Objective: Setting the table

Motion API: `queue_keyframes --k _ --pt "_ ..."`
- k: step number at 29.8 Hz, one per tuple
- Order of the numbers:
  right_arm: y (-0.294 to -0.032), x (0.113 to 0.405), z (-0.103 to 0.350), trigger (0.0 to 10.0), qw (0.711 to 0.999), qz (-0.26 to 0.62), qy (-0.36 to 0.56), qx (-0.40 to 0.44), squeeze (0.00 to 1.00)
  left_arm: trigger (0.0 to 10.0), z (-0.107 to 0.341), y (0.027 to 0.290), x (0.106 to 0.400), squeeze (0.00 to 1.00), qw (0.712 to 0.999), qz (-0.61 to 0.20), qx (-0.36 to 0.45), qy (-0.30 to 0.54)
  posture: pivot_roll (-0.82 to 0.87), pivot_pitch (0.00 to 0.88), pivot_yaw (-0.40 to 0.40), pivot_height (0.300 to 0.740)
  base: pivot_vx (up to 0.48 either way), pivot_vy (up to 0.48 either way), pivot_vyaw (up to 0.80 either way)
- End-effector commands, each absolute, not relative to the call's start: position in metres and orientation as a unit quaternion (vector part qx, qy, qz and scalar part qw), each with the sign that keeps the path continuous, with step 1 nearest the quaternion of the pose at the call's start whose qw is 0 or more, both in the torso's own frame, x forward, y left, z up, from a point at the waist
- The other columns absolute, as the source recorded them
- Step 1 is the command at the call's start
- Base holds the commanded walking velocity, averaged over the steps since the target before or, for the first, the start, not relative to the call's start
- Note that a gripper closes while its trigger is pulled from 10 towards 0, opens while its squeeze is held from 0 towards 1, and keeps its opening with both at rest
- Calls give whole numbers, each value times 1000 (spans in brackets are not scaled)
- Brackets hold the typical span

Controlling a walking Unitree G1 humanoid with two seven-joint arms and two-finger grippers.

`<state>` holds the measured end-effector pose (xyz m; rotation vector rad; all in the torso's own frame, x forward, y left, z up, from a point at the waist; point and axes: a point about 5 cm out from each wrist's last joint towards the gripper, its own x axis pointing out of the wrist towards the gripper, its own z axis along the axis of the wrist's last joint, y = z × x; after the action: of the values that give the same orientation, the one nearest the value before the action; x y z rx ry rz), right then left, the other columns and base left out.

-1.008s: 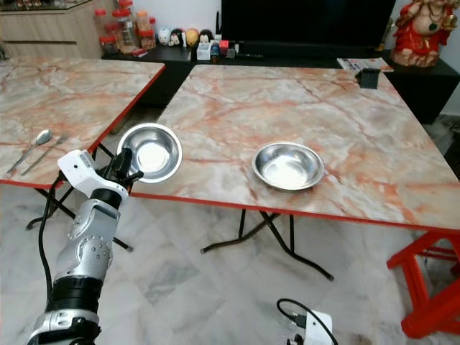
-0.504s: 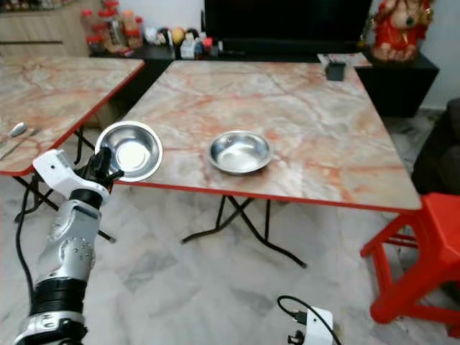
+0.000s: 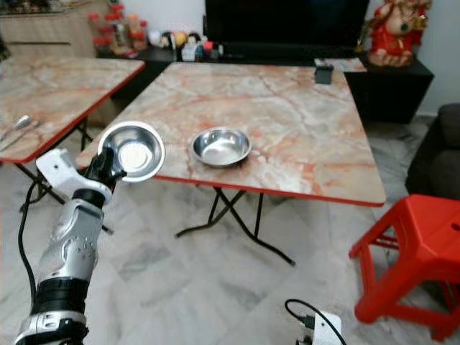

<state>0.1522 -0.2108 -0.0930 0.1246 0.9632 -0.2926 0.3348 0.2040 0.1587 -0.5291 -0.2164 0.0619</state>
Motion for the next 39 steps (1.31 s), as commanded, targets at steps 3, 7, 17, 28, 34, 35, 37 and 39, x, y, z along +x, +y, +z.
queue_keyframes --k 3,7,17,28,34,35,37,39 --pt "-213 157 -91 10000 879 -142 452 58 0 10000 165 201 338 0 959 29 -257 -118 -18 0 -13 725 91 0 -363" --pt "-215 158 -89 10000 881 -142 449 56 0 10000 166 202 339 0 958 33 -257 -121 -19 0 -16 725 296 0 0" --pt "-216 161 -88 10000 883 -142 443 60 0 10000 168 202 340 0 957 36 -257 -125 -19 0 -20 725 328 0 -168" --pt "-215 160 -89 10000 882 -142 446 57 0 10000 170 201 342 0 957 31 -259 -130 -20 0 -20 725 333 0 0" --pt "-214 160 -89 10000 881 -143 448 56 0 10000 171 200 342 0 956 29 -260 -130 -19 0 -21 725 332 0 0" --pt "-214 160 -89 10000 881 -143 448 56 0 10000 171 200 342 0 956 29 -260 -131 -19 0 -21 725 334 0 0" --pt "-214 160 -89 10000 881 -142 448 56 0 10000 172 200 342 0 956 28 -260 -133 -16 0 -24 725 332 0 0" --pt "-214 160 -89 10000 881 -141 448 56 0 10000 172 200 342 0 956 28 -261 -133 -16 0 -24 725 332 0 0"
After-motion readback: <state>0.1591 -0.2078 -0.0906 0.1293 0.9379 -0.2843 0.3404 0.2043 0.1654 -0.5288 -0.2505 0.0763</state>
